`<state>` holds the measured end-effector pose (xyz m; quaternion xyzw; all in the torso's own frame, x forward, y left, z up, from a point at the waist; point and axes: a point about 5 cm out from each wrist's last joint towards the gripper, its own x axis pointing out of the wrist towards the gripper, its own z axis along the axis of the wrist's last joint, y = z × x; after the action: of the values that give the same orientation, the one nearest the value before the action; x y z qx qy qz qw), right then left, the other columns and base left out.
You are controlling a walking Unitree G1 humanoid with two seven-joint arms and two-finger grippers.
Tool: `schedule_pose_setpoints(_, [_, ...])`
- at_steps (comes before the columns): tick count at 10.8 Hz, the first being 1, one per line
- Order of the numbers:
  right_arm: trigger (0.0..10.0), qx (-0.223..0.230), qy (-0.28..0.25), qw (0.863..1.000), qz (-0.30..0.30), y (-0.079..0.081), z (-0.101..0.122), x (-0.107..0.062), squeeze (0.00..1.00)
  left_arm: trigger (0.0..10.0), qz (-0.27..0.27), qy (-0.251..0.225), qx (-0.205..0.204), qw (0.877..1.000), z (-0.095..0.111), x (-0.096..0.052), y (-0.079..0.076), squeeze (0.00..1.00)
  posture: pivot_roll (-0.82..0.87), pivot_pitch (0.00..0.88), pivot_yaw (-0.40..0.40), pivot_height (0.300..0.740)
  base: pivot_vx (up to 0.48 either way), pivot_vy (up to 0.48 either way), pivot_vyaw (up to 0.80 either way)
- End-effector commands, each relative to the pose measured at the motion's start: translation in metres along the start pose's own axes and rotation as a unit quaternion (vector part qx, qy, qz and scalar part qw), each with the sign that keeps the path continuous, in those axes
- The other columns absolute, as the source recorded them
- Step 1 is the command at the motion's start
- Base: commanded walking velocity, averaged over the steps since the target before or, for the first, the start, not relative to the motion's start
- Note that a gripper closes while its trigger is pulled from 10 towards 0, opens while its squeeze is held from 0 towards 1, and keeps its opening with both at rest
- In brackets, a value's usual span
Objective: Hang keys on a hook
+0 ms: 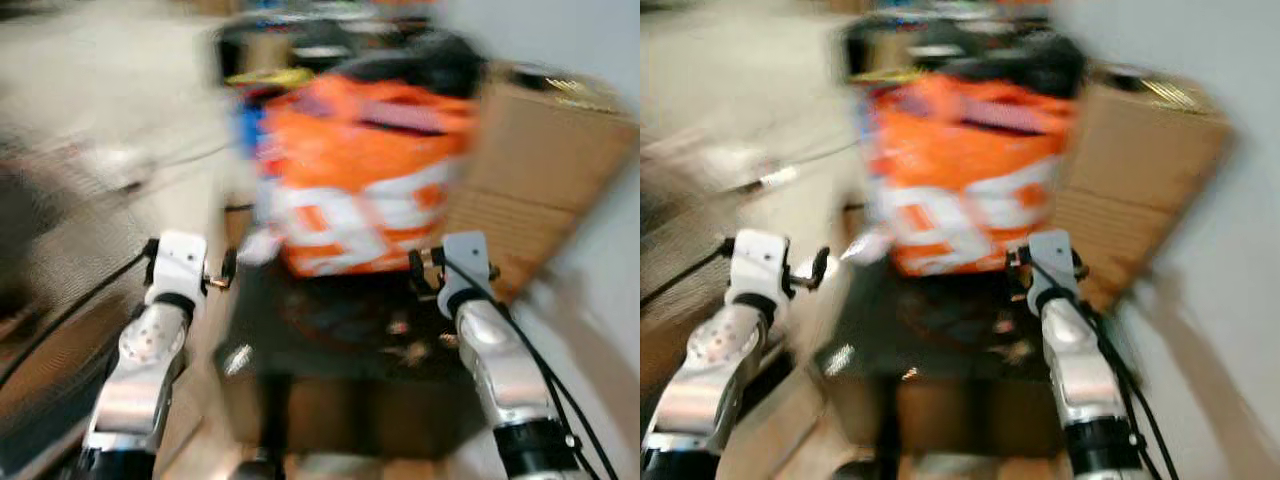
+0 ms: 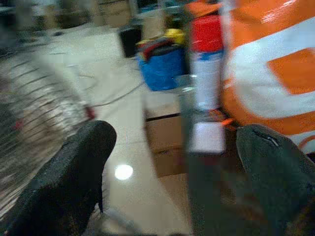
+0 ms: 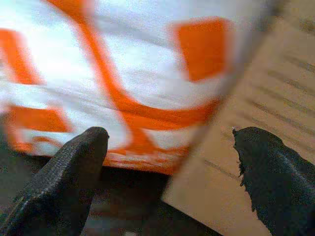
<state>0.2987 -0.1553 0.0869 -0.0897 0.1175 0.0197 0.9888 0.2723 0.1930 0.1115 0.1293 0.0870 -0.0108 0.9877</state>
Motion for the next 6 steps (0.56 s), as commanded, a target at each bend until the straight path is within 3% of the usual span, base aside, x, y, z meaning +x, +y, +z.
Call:
schedule_pose_setpoints(1, [10.0,0.001,-0.014,1.0,0.0,-0.0014,0.0058,0.0015,1.0,10.0,-0.001,-0.01,0.004,1.0,0.0059,0.0023,-0.0011,0.0,0.03,0.0,-0.059,0.74,0.0,-0.296,0.0])
schedule_pose_setpoints(3, [10.0,0.006,-0.018,1.0,-0.009,-0.0035,0.0065,0.0021,1.0,10.0,0.003,-0.012,-0.002,1.0,0.0065,0.0031,-0.0007,0.0,0.03,0.0,-0.062,0.74,0.0,0.0,0.0])
schedule_pose_setpoints(4, [10.0,0.018,-0.022,0.999,-0.017,-0.0051,0.0069,0.0016,0.0,10.0,0.005,-0.014,-0.001,1.0,0.0069,0.0034,-0.0004,0.0,0.03,0.0,-0.065,0.74,0.0,0.0,0.0])
schedule_pose_setpoints(6, [10.0,0.055,-0.061,0.996,-0.019,-0.0092,0.0137,0.0007,0.0,10.0,-0.003,-0.02,-0.009,1.0,0.0081,0.0033,-0.001,0.0,0.03,0.0,-0.064,0.74,0.0,0.0,0.0])
